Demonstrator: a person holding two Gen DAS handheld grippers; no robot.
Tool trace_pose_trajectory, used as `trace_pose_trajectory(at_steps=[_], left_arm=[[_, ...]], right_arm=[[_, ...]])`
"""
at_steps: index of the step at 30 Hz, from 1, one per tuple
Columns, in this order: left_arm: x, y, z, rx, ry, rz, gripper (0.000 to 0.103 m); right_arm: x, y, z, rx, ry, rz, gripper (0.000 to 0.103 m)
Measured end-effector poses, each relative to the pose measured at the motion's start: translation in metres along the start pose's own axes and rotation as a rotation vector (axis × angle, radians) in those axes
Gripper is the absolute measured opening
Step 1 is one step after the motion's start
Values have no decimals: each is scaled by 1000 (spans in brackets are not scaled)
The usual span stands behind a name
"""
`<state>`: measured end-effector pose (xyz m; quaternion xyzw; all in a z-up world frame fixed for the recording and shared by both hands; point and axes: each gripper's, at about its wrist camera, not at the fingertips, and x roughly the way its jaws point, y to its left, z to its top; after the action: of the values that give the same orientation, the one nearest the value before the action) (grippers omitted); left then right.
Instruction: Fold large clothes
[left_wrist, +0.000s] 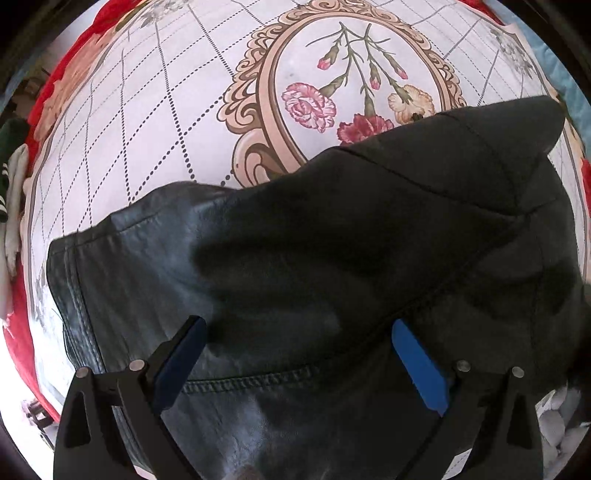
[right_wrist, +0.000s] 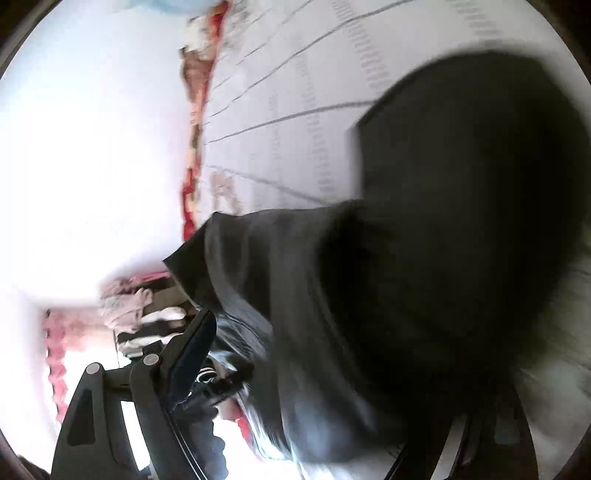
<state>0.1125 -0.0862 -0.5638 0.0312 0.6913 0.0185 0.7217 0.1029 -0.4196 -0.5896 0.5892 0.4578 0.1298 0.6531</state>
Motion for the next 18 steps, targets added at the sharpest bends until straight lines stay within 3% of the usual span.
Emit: trace_pose_trajectory(at_steps=[1, 2, 3, 4, 5, 10, 14, 17, 18], left_arm=[[0, -2, 1, 11, -7, 13, 103], [-2, -6, 2, 22, -14, 27, 103], [-3, -9, 4, 38, -25, 46, 103], [-6, -12, 8, 51, -35, 57, 103], [-6, -15, 10, 64, -39, 53, 103], [-8, -30, 15, 87, -18, -47, 103], [-6, -48, 12, 135, -26, -26, 103], [0, -48, 8, 80, -11, -68, 103], [1, -48, 4, 76, -14, -75, 103]], right_arm=[[4, 2, 2, 0, 2, 24, 88], [6, 2, 6, 18, -1, 50, 79], [6, -2, 10, 63, -3, 79, 58], [10, -4, 6, 94, -12, 96, 22], [5, -6, 6, 132, -41, 132, 17], [-42, 29, -10, 61, -131, 181, 15], [-61, 34, -20, -20, -168, 123, 16], [-56, -12, -7, 136, -184, 66, 27], [-54, -21, -4, 153, -182, 42, 37]])
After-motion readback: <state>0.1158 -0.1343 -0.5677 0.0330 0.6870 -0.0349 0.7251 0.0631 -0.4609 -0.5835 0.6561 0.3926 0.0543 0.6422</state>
